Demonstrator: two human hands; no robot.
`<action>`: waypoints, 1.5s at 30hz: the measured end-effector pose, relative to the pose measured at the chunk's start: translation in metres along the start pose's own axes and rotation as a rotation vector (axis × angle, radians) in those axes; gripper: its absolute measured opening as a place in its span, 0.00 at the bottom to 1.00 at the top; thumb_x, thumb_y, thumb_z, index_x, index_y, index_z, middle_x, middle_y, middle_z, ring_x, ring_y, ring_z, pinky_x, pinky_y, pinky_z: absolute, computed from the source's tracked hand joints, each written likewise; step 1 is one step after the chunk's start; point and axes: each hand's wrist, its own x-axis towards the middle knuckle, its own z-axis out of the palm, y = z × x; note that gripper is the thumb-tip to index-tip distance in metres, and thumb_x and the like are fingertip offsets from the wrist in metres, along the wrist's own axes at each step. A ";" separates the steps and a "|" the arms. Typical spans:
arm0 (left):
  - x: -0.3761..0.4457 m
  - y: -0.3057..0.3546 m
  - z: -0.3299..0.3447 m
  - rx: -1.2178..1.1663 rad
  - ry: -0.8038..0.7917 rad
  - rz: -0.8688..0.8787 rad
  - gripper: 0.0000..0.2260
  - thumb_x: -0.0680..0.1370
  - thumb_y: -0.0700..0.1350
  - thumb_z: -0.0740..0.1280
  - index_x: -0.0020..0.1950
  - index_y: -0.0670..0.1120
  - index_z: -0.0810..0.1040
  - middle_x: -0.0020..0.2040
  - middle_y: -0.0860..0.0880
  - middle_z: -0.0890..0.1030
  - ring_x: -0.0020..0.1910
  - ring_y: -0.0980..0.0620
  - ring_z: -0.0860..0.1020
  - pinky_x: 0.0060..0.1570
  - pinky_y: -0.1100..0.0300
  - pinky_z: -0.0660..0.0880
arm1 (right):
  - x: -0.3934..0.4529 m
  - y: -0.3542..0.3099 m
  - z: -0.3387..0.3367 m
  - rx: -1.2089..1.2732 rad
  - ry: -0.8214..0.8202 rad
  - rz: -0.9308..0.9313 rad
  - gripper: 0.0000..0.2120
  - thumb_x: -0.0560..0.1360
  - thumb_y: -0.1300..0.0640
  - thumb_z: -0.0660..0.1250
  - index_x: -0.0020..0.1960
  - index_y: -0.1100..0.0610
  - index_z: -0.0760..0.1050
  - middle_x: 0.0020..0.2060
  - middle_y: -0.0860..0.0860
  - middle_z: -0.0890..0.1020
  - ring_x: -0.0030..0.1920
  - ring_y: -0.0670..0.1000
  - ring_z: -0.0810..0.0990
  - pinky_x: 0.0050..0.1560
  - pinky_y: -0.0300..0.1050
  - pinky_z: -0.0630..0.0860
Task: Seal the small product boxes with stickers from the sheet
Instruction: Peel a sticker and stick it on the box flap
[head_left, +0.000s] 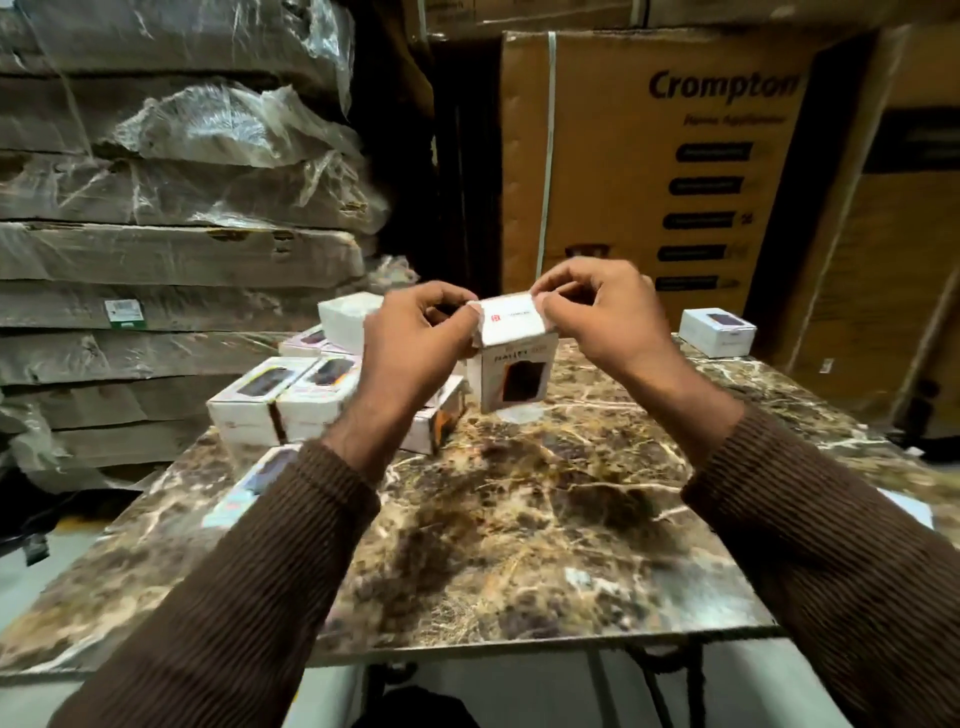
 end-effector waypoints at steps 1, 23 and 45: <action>-0.002 -0.007 0.016 -0.012 -0.029 -0.030 0.06 0.74 0.49 0.73 0.47 0.50 0.88 0.39 0.50 0.87 0.39 0.53 0.85 0.41 0.54 0.85 | -0.003 0.013 -0.007 -0.029 -0.014 0.038 0.05 0.77 0.56 0.72 0.47 0.48 0.86 0.41 0.42 0.86 0.47 0.41 0.83 0.41 0.44 0.81; -0.020 -0.076 0.104 -0.068 -0.202 -0.033 0.19 0.77 0.62 0.73 0.65 0.56 0.81 0.57 0.53 0.86 0.58 0.55 0.84 0.56 0.47 0.84 | -0.030 0.131 -0.026 0.260 -0.004 0.200 0.04 0.82 0.53 0.71 0.52 0.50 0.85 0.48 0.46 0.87 0.50 0.45 0.85 0.51 0.48 0.86; -0.031 -0.081 0.104 0.017 -0.152 0.058 0.09 0.81 0.49 0.73 0.59 0.52 0.79 0.62 0.55 0.82 0.64 0.58 0.80 0.61 0.48 0.82 | -0.035 0.143 -0.028 0.155 -0.066 0.077 0.04 0.79 0.59 0.73 0.53 0.53 0.80 0.50 0.50 0.84 0.52 0.51 0.84 0.45 0.57 0.87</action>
